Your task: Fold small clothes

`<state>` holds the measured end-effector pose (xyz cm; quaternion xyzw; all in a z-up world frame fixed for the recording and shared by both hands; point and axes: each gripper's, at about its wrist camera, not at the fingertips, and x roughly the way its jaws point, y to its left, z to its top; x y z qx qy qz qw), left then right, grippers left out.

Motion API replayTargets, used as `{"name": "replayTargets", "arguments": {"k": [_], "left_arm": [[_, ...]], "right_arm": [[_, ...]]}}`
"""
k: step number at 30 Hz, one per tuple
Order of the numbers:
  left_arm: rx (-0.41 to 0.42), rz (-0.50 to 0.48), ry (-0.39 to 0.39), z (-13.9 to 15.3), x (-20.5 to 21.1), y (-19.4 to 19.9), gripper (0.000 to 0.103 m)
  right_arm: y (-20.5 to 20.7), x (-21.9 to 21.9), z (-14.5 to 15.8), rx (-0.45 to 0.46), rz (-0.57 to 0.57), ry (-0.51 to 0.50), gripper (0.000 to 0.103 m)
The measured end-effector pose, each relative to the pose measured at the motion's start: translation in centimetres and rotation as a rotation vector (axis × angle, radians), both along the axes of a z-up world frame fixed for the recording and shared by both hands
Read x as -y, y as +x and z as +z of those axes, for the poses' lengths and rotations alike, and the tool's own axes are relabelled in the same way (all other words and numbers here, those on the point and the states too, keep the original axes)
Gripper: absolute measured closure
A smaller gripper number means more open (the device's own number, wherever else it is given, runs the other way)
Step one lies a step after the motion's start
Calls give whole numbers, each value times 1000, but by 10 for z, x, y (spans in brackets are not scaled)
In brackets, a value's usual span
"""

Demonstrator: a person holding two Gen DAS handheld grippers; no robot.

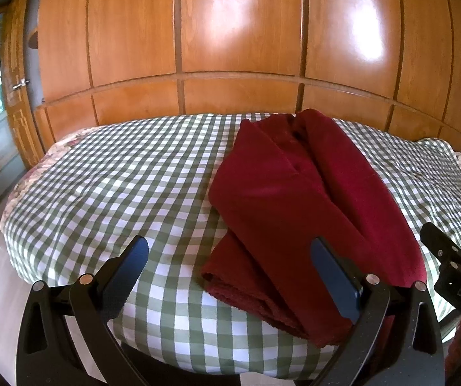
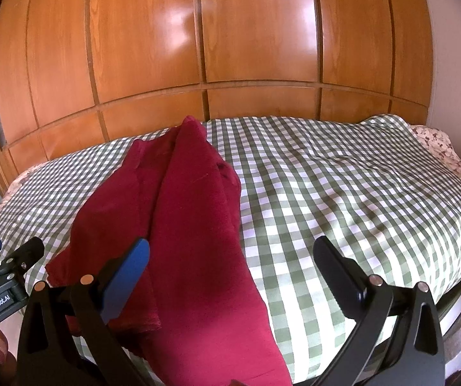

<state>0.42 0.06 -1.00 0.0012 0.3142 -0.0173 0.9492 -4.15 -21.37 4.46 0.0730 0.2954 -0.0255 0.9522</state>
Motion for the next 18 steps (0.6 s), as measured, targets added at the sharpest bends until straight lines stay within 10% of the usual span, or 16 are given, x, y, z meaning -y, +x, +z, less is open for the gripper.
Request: {"name": "replayTargets", "arguments": {"k": [18], "left_arm": [[-60, -128, -57, -9, 8, 11, 4]], "right_arm": [[5, 4, -6, -6, -9, -2, 2]]}}
